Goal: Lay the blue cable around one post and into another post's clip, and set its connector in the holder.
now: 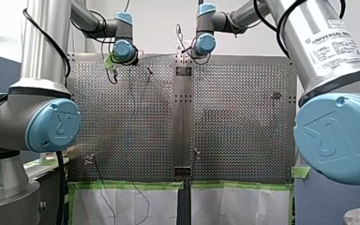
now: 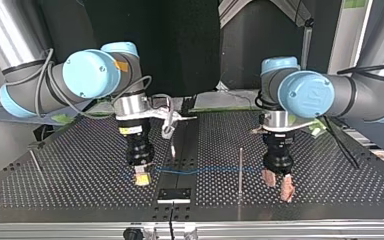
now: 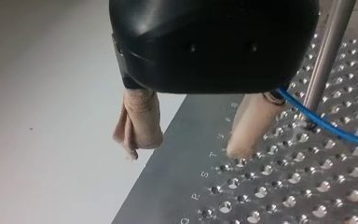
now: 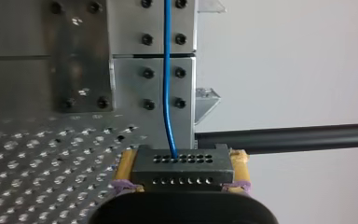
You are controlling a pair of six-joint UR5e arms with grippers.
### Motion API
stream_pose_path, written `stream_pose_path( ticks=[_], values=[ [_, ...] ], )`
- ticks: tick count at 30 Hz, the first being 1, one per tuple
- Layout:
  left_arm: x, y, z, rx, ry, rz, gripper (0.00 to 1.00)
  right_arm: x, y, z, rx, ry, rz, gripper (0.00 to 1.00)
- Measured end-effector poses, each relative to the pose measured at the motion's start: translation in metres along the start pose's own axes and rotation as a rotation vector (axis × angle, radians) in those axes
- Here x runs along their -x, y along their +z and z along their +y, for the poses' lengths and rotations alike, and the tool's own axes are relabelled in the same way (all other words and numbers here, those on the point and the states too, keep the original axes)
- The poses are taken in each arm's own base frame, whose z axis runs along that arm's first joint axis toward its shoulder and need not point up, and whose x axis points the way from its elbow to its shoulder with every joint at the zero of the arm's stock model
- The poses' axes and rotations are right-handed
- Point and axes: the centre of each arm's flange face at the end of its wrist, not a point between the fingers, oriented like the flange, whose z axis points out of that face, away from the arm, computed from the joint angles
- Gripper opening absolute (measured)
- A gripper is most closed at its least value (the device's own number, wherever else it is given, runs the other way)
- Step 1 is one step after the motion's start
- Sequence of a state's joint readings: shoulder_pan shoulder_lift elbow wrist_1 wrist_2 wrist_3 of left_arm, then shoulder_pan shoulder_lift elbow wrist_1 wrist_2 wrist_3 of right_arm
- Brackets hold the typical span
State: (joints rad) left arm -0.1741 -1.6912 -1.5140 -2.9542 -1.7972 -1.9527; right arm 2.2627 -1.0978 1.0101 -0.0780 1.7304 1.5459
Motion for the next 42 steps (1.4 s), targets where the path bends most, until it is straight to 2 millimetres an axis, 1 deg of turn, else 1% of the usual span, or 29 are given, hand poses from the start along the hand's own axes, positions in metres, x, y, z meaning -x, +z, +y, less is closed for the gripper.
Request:
stream_pose_path(
  ticks=[4, 9, 12, 14, 19, 24, 30, 32, 36, 42],
  values=[
    [-0.012, 0.012, 0.005, 0.002, 0.005, 0.016, 1.00, -0.011, 0.007, 0.004, 0.005, 0.002, 0.024, 0.00],
    [-0.020, 0.019, 0.011, 0.012, 0.009, 0.026, 1.00, -0.027, 0.015, 0.008, 0.014, 0.002, 0.048, 0.00],
    [-0.020, 0.020, 0.015, 0.019, 0.011, 0.027, 1.00, -0.030, 0.018, 0.009, 0.017, 0.001, 0.049, 0.00],
    [-0.022, 0.020, 0.017, 0.022, 0.014, 0.030, 1.00, -0.028, 0.020, 0.009, 0.019, 0.000, 0.042, 0.00],
    [-0.031, 0.019, 0.021, 0.019, 0.021, 0.042, 1.00, -0.013, 0.022, 0.010, 0.021, -0.009, -0.003, 0.00],
    [-0.055, 0.022, 0.022, 0.010, 0.033, 0.082, 1.00, 0.009, 0.023, 0.009, 0.022, -0.027, -0.066, 0.00],
    [-0.069, 0.027, 0.025, 0.004, 0.034, 0.100, 1.00, 0.034, 0.020, 0.014, 0.032, -0.049, -0.142, 0.00],
    [-0.077, 0.029, 0.027, 0.002, 0.034, 0.114, 1.00, 0.041, 0.019, 0.016, 0.035, -0.050, -0.151, 0.00],
    [-0.092, 0.032, 0.031, 0.011, 0.038, 0.138, 1.00, 0.055, 0.020, 0.024, 0.048, -0.050, -0.160, 0.00],
    [-0.098, 0.032, 0.032, 0.025, 0.039, 0.147, 1.00, 0.075, 0.022, 0.043, 0.081, -0.037, -0.166, 0.00]
  ],
)
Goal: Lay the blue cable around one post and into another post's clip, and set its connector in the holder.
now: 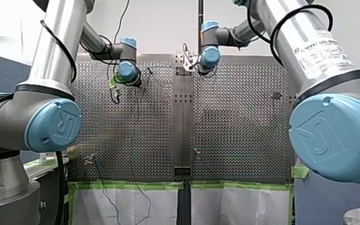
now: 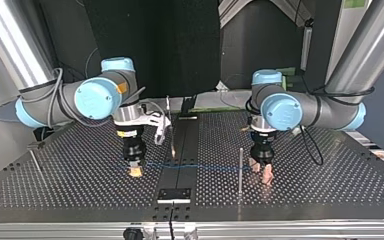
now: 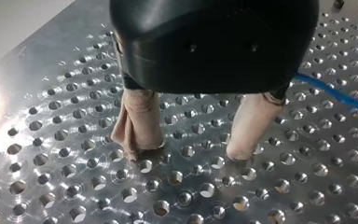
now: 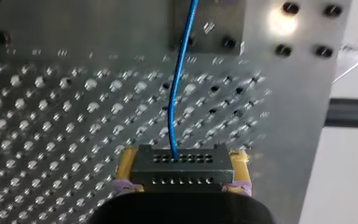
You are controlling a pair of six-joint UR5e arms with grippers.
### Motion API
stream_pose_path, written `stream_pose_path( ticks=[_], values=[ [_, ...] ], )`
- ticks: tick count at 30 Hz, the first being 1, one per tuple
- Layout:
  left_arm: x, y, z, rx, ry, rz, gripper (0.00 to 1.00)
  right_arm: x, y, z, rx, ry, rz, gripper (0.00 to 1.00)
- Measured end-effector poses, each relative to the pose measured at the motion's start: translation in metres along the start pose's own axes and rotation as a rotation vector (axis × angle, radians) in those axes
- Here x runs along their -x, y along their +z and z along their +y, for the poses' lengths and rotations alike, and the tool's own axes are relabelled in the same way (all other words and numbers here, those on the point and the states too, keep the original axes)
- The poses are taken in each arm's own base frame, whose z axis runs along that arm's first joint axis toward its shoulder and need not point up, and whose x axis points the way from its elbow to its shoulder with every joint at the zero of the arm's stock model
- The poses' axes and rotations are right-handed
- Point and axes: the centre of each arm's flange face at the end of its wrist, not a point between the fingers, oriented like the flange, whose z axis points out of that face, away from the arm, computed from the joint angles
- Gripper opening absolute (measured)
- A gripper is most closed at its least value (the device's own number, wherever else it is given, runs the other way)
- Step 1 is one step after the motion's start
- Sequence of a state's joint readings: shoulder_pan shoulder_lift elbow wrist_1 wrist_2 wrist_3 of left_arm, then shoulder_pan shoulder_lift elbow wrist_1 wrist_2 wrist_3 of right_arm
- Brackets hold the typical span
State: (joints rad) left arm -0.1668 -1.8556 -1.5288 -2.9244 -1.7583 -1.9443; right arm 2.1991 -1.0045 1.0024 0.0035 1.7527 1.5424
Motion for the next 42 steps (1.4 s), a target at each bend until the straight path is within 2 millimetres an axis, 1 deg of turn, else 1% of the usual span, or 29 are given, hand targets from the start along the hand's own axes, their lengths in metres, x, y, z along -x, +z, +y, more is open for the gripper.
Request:
stream_pose_path(
  ticks=[3, 6, 16, 23, 26, 32, 38, 42],
  values=[
    [0.000, -0.001, -0.001, 0.000, 0.000, 0.002, 1.00, 0.009, 0.003, 0.008, 0.013, 0.013, -0.001, 0.00],
    [-0.001, -0.001, -0.001, 0.000, -0.002, 0.003, 1.00, 0.019, 0.004, 0.013, 0.022, 0.021, -0.001, 0.00],
    [-0.002, -0.002, -0.004, -0.005, -0.009, 0.006, 1.00, 0.051, 0.000, 0.009, 0.023, 0.052, -0.001, 0.00],
    [-0.003, -0.003, -0.005, -0.004, -0.010, 0.011, 1.00, 0.080, 0.000, 0.021, 0.081, 0.100, -0.005, 0.00],
    [-0.003, -0.006, -0.004, 0.012, -0.004, 0.020, 1.00, 0.100, 0.002, 0.029, 0.104, 0.102, -0.017, 0.00],
    [-0.005, -0.009, -0.003, 0.047, 0.003, 0.024, 1.00, 0.152, 0.006, 0.043, 0.146, 0.094, -0.060, 0.00],
    [-0.005, -0.009, -0.004, 0.049, 0.005, 0.024, 1.00, 0.212, 0.004, 0.054, 0.193, 0.090, -0.113, 0.00],
    [-0.005, -0.010, -0.004, 0.049, 0.005, 0.024, 1.00, 0.258, -0.002, 0.059, 0.217, 0.078, -0.155, 0.00]
  ],
)
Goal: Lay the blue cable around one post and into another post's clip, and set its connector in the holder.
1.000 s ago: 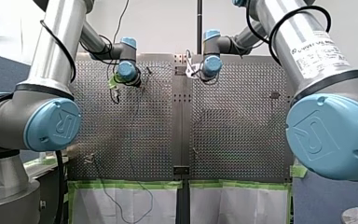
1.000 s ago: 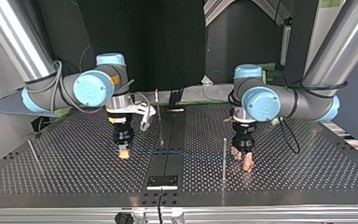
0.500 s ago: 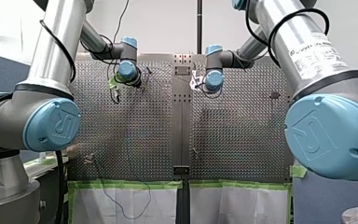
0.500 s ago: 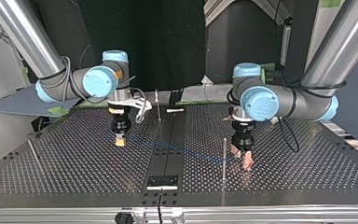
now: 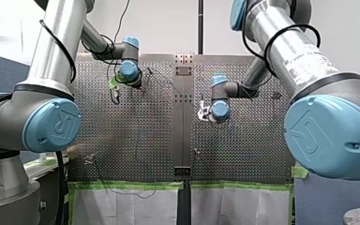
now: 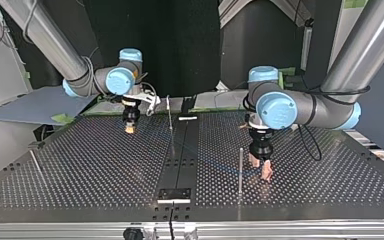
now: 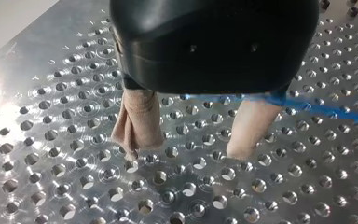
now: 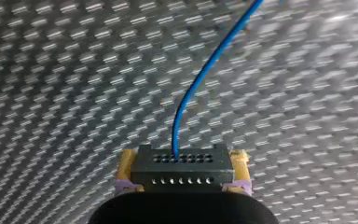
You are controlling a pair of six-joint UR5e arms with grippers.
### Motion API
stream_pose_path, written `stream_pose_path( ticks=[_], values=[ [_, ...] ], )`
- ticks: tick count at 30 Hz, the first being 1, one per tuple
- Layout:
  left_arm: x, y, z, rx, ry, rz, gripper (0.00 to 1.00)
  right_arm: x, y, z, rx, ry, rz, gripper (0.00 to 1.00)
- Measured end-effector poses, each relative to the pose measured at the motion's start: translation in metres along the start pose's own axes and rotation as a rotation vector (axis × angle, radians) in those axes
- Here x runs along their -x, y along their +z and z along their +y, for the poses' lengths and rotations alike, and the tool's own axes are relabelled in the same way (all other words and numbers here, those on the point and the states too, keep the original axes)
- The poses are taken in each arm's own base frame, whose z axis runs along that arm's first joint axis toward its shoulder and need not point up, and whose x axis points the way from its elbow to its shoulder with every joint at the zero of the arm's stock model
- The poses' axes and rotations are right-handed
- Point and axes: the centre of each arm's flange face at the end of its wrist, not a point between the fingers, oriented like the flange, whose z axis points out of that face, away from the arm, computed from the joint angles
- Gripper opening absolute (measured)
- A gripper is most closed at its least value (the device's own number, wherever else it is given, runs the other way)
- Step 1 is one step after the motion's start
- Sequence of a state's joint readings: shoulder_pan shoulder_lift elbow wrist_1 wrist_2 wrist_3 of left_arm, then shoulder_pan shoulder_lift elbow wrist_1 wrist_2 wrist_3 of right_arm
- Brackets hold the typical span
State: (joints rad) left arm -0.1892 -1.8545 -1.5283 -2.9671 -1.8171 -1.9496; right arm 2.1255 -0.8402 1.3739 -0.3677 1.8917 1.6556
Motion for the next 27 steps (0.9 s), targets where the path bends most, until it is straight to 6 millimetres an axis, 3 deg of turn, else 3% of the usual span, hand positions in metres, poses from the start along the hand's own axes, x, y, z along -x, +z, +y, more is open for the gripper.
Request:
stream_pose_path(
  ticks=[9, 17, 27],
  values=[
    [-0.001, 0.000, -0.001, -0.002, 0.002, 0.000, 1.00, 0.085, -0.005, 0.023, 0.081, -0.022, -0.073, 0.00],
    [0.000, 0.000, -0.001, -0.004, 0.002, -0.001, 1.00, 0.146, -0.013, 0.049, 0.159, -0.009, -0.124, 0.00],
    [0.000, 0.000, -0.002, -0.007, 0.003, -0.004, 1.00, 0.231, -0.042, 0.072, 0.192, -0.002, -0.206, 0.00]
  ],
)
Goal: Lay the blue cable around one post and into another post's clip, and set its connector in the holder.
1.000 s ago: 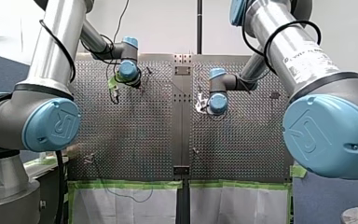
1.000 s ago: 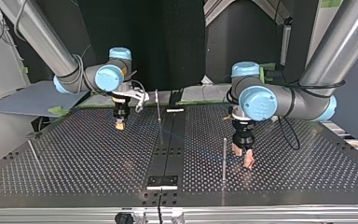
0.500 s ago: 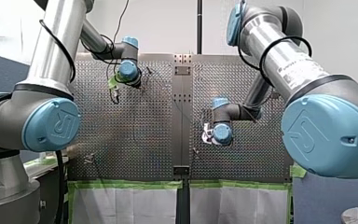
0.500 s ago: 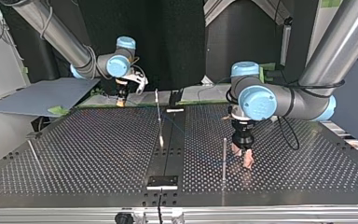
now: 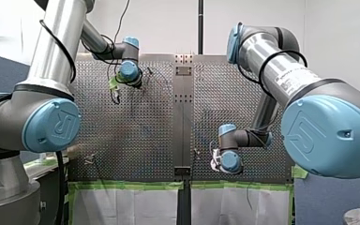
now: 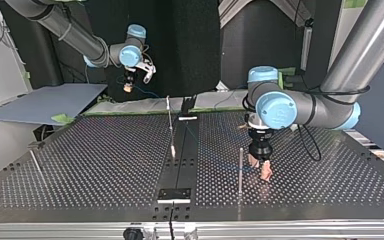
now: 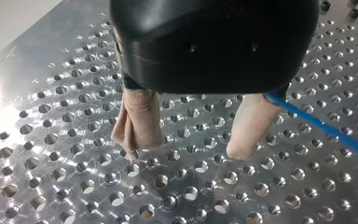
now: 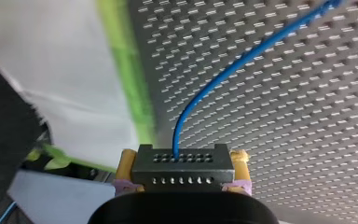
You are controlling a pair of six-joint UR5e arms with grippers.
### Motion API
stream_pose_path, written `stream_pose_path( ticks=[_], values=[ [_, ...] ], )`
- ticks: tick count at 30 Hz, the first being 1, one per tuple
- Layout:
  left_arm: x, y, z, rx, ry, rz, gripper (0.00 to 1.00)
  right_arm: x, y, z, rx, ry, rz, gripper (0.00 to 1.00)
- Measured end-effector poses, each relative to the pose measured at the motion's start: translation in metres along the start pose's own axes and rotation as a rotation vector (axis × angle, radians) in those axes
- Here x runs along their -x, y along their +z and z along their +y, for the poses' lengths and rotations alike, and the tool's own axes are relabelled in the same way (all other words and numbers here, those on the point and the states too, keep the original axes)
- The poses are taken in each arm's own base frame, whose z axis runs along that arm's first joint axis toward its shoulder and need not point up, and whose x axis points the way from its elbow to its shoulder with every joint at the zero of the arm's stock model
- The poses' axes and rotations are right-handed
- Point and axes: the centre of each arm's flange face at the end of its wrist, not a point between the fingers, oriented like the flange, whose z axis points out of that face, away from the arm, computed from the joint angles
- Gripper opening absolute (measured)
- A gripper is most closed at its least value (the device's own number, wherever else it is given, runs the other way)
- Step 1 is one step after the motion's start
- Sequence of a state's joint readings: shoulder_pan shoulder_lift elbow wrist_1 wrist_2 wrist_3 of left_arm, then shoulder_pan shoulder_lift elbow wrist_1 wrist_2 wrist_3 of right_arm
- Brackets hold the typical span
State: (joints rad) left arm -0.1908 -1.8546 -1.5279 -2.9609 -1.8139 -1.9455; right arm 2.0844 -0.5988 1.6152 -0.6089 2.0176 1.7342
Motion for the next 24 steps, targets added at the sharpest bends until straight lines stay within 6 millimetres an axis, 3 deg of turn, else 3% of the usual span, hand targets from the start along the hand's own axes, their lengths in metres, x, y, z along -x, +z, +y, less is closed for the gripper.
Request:
stream_pose_path(
  ticks=[11, 21, 24],
  values=[
    [0.000, 0.000, 0.000, -0.001, 0.005, -0.001, 1.00, 0.079, -0.019, 0.024, 0.007, -0.085, -0.080, 0.00],
    [-0.001, 0.000, 0.000, -0.001, 0.005, 0.000, 1.00, 0.153, -0.050, 0.050, -0.006, -0.143, -0.166, 0.00],
    [0.000, 0.000, 0.000, -0.001, 0.005, -0.001, 1.00, 0.161, -0.057, 0.055, -0.013, -0.153, -0.173, 0.00]
  ],
)
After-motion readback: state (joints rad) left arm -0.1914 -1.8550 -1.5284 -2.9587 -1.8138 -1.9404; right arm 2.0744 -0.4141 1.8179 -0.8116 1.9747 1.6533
